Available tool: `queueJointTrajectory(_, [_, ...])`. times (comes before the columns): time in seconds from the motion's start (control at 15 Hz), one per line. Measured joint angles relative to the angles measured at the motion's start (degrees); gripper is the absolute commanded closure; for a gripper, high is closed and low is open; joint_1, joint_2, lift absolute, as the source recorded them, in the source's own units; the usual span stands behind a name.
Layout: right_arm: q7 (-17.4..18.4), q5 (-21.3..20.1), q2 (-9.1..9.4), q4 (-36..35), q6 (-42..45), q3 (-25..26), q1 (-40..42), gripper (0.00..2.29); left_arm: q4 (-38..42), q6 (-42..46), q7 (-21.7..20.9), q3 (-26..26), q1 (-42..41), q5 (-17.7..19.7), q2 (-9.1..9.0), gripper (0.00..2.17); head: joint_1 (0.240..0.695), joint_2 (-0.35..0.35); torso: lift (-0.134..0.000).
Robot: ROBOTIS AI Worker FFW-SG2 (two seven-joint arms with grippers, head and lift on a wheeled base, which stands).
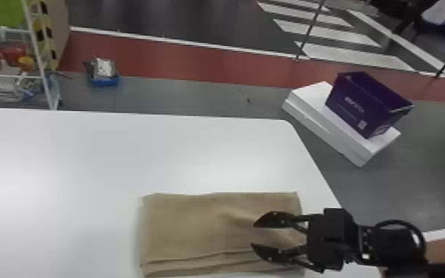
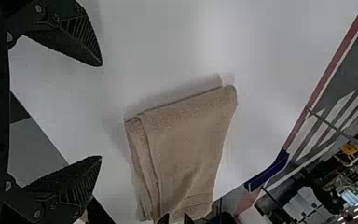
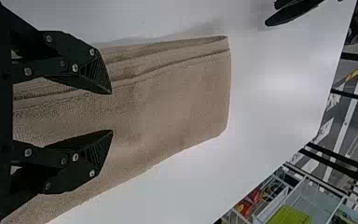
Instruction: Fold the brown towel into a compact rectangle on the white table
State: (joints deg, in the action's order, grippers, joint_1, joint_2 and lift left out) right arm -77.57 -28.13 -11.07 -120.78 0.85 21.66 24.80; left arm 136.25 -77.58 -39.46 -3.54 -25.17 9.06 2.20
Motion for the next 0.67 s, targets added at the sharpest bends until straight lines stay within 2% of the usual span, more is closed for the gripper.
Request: queueJointTrajectory(0.67, [-0.24,-6.16,-0.83,3.78,-4.25,-8.29,-2.21,0.70,-0.02,-0.25,0.00,0.21,0.20,-0.01,0.00,0.21,0.695,-0.249,-0.123])
